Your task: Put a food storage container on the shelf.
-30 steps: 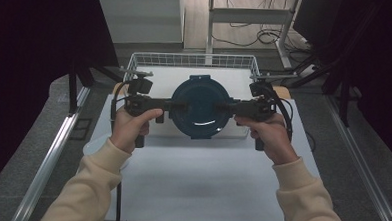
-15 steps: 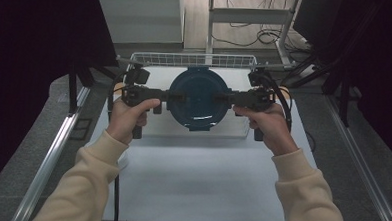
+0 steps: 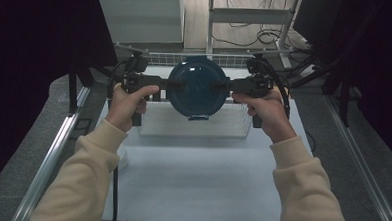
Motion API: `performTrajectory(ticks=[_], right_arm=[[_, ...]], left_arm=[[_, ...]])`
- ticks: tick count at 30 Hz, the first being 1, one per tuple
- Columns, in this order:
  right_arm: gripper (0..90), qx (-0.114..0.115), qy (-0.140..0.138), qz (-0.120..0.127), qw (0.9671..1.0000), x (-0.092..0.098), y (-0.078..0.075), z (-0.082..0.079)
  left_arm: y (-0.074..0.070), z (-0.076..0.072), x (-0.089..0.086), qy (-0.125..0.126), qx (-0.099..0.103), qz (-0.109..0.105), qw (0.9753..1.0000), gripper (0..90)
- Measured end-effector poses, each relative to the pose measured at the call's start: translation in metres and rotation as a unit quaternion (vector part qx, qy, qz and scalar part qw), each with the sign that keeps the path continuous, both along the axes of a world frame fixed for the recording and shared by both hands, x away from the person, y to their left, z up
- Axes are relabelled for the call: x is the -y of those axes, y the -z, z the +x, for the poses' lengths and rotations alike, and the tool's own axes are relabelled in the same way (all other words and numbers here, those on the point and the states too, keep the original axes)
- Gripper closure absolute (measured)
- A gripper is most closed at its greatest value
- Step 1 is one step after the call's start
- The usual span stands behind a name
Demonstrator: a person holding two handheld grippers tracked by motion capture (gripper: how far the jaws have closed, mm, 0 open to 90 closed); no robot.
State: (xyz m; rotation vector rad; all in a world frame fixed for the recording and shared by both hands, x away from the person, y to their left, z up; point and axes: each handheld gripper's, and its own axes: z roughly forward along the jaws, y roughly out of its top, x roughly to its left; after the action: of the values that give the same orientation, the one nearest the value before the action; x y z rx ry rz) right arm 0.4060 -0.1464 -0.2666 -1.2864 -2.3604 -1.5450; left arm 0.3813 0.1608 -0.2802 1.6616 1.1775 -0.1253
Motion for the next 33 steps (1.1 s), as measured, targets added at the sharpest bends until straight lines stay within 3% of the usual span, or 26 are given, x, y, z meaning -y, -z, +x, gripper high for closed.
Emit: performTrajectory(ticks=[12, 21, 33], right_arm=[[36.2, -0.006, 0.001, -0.003, 1.0000, -0.001, -0.007, 0.022], [36.2, -0.015, 0.007, -0.004, 0.9999, -0.005, -0.006, 0.043], [36.8, -0.025, 0.012, 0.008, 0.9996, -0.003, 0.003, 0.063]], left_arm=[[-0.005, 0.025, -0.002, 0.006, -0.009, -0.003, 0.9999, 37.8], [0.001, 0.047, -0.006, 0.002, -0.027, -0.014, 0.9995, 37.5], [0.007, 0.067, -0.006, 0.003, -0.034, -0.010, 0.9994, 37.5]])
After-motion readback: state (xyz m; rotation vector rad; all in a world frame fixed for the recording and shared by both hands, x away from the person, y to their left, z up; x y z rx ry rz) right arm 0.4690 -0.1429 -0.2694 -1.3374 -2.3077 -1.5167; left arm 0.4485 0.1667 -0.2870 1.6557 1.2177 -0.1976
